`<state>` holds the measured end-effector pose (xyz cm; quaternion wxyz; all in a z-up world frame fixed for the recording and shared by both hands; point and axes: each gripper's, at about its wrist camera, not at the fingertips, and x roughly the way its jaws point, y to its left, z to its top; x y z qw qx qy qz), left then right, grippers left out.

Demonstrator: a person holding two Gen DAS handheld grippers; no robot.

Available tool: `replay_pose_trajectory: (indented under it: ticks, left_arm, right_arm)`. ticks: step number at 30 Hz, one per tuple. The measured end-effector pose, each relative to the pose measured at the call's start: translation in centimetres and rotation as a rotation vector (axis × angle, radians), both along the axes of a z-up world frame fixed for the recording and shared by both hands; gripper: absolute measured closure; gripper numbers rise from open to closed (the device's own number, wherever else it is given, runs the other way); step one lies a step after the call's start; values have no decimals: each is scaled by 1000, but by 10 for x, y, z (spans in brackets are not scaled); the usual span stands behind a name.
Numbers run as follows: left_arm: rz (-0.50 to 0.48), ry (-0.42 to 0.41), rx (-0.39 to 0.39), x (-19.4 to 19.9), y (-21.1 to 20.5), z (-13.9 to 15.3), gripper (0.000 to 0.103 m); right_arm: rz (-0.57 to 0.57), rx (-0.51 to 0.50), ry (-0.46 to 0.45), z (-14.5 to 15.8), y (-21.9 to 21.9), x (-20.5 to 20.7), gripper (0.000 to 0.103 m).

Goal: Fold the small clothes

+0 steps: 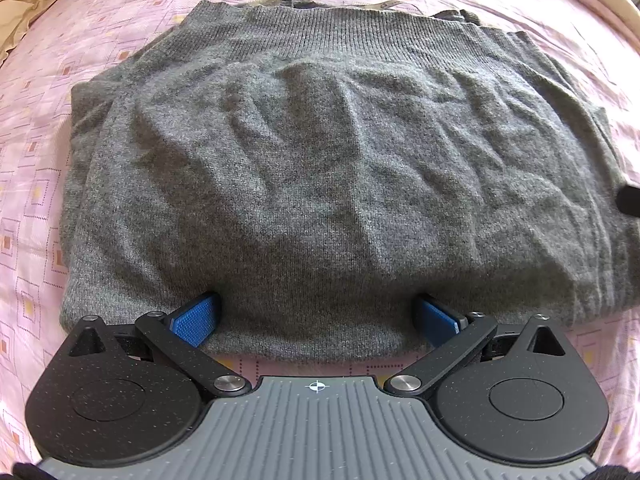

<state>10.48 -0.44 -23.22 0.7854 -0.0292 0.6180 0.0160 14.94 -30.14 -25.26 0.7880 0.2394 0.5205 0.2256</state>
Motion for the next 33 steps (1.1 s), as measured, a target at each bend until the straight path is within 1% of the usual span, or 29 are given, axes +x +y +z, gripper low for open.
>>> replay_pose_trajectory:
  ticks: [4, 6, 7, 8, 11, 14, 17, 20, 23, 24, 26, 32, 33]
  left_arm:
    - [-5, 18, -8, 2, 2, 3, 0]
    - [1, 10, -18, 2, 4, 10, 9]
    - [3, 3, -22, 1, 4, 16, 17]
    - [1, -10, -27, 0, 4, 23, 19]
    - [-25, -68, -10, 5, 1, 42, 19]
    - [-30, -98, -6, 26, -1, 49, 19]
    - [2, -104, -12, 55, -2, 44, 19]
    - [3, -110, 18, 78, -4, 34, 19]
    - [0, -97, 41, 92, -6, 22, 18]
    - [-1, -96, 47, 94, -7, 19, 17]
    - [4, -102, 50, 96, -8, 15, 10]
    - [1, -114, 48, 97, -6, 7, 3]
    - [-1, -113, 48, 96, -5, 8, 2]
  right_arm:
    - [-26, 32, -5, -1, -3, 1, 0]
    - [-28, 58, -9, -3, -7, -1, 0]
    - [-27, 69, -12, -4, -9, -1, 0]
    - [-27, 78, -12, -4, -11, -2, 0]
    - [-36, 84, -6, -4, -11, -1, 0]
    - [-30, 56, -1, -2, -7, 1, 0]
    - [-7, 39, -1, -1, -3, 3, 0]
    - [-2, 55, 1, -3, -6, 4, 0]
    - [-10, 73, 9, -4, -7, 5, 0]
    - [-12, 76, 10, -5, -7, 6, 0]
    - [-15, 78, 7, -5, -7, 5, 0]
    - [-33, 98, 12, -6, -13, 3, 0]
    - [-36, 94, 16, -6, -13, 4, 4]
